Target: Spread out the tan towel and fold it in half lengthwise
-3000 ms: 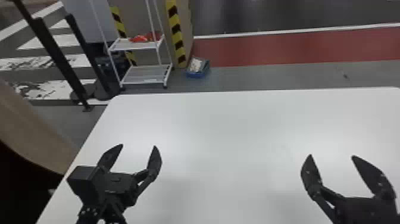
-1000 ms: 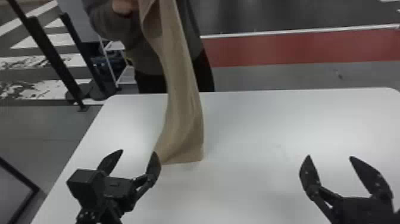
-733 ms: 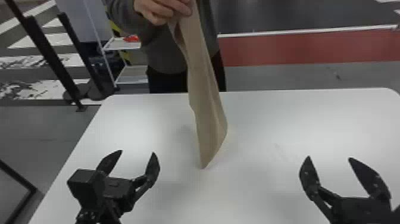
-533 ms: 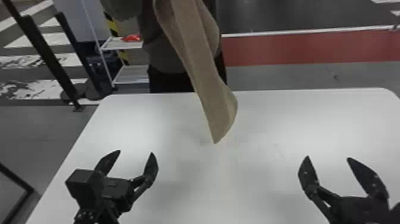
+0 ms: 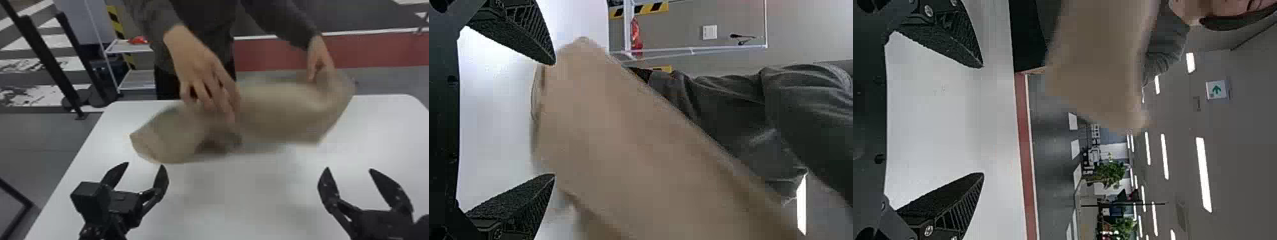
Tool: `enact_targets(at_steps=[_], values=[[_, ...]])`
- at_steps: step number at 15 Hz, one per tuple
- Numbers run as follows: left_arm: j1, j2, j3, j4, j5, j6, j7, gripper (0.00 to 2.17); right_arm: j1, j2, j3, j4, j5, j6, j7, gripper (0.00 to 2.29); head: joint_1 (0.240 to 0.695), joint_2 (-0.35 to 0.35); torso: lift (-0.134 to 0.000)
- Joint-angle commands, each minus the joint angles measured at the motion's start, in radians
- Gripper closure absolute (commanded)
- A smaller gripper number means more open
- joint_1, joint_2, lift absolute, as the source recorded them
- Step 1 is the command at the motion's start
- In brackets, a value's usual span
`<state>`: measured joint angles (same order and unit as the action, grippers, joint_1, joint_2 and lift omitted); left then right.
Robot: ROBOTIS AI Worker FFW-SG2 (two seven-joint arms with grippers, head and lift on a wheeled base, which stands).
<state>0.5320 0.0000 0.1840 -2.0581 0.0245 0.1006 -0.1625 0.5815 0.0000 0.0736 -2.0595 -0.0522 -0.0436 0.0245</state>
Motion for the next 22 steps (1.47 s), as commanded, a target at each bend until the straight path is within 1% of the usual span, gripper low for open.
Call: enact_targets(at_steps=[1,12,20,21,22], values=[[-0.004,-0.003,-0.001,0.007,0.0,0.0,-0.002,0.08,-0.002,0.001,-0.002,0.005,0.0,0.0,0.0,0.11,0.695,0.149,-0.125],[-0.012,-0.003,-0.012,0.021,-0.005,0.0,0.0,0.08,-0.014,0.001,-0.008,0.012,-0.001,0.015,0.003,0.11,0.695,0.141,-0.125],[-0.024,-0.003,-0.021,0.024,-0.011,0.0,0.006,0.07,-0.028,0.001,-0.012,0.012,0.002,0.058,0.011,0.11,0.695,0.133,-0.125],[-0.024,-0.003,-0.023,0.024,-0.011,0.0,0.006,0.07,-0.028,0.001,-0.012,0.012,0.003,0.058,0.012,0.11,0.695,0.13,-0.125],[-0.024,-0.003,-0.023,0.024,-0.011,0.0,0.006,0.07,-0.029,0.001,-0.014,0.012,0.005,0.061,0.028,0.11,0.695,0.13,-0.125]])
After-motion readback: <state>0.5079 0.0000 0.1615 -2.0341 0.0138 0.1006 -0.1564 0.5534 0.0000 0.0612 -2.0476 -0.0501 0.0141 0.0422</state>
